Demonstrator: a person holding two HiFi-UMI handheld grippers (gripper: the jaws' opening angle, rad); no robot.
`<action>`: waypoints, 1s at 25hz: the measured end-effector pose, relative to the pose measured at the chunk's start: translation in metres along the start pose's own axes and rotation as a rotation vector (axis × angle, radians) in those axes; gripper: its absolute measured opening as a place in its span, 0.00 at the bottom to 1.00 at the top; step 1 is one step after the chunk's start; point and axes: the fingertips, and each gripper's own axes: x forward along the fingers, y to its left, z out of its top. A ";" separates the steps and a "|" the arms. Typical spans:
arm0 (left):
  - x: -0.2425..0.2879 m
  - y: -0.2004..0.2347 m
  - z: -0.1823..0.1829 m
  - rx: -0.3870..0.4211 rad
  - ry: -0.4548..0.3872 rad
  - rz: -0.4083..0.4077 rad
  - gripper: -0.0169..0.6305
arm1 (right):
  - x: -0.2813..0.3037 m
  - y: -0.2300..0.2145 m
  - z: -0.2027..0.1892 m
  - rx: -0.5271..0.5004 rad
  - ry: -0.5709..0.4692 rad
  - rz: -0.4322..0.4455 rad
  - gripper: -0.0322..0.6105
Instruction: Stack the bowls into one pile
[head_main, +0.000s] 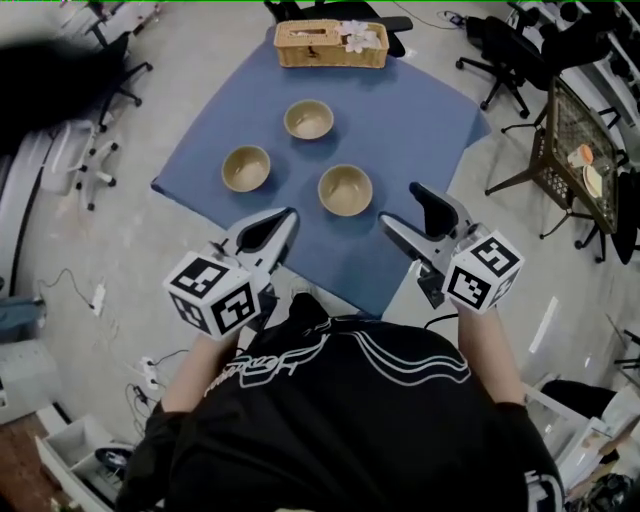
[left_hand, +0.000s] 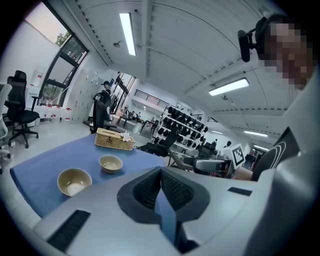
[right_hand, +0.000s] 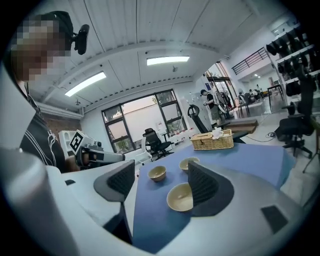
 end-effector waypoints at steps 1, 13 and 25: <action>0.004 0.006 0.001 -0.004 0.009 -0.008 0.06 | 0.005 -0.004 -0.001 0.005 0.008 -0.008 0.59; 0.037 0.066 0.010 -0.029 0.065 -0.070 0.06 | 0.057 -0.052 -0.030 0.105 0.092 -0.113 0.59; 0.053 0.108 -0.002 -0.039 0.128 -0.095 0.06 | 0.086 -0.086 -0.082 0.187 0.192 -0.220 0.59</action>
